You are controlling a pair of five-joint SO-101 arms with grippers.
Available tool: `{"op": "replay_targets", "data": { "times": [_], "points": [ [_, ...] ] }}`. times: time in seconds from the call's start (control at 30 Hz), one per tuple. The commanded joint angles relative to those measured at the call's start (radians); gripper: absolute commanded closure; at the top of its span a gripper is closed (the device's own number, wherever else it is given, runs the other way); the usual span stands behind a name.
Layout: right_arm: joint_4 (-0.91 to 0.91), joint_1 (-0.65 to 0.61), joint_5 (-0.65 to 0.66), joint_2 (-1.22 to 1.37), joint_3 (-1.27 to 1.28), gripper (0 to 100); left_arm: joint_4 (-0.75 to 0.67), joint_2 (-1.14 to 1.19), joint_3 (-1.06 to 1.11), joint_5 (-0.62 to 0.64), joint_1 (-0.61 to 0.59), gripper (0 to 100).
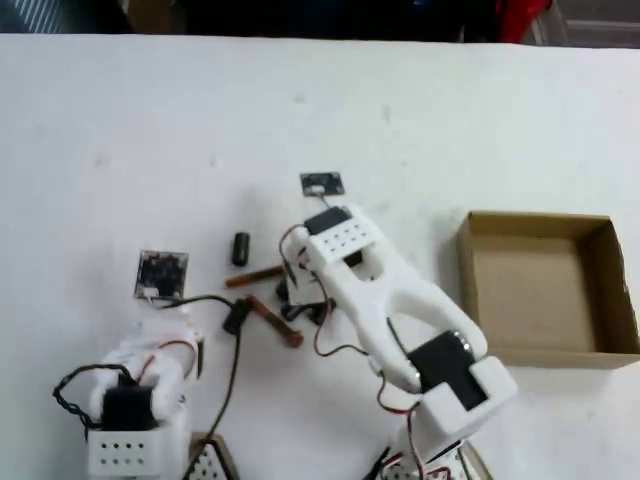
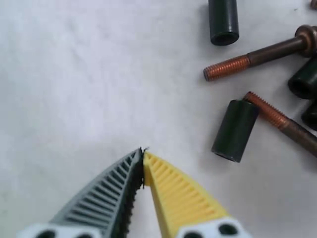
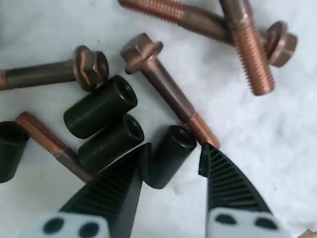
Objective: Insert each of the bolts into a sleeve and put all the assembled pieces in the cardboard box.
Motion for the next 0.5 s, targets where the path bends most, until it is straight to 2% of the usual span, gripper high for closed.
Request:
{"op": "replay_targets", "data": {
  "times": [0.0, 0.1, 0.27, 0.47],
  "points": [
    [0.002, -0.001, 0.002, 0.102, -0.003, 84.7, 0.008, -0.005, -0.002, 0.011, -0.005, 98],
    [0.012, -0.001, 0.006, 0.137, -0.015, 84.7, 0.008, -0.005, -0.002, 0.011, -0.005, 98],
    [0.090, 0.008, 0.123, 0.140, -0.054, 85.0, 0.008, -0.005, -0.002, 0.011, -0.005, 98],
    [0.096, 0.039, 0.236, 0.140, -0.058, 85.0, 0.008, -0.005, -0.002, 0.011, -0.005, 98]
  ]
}}
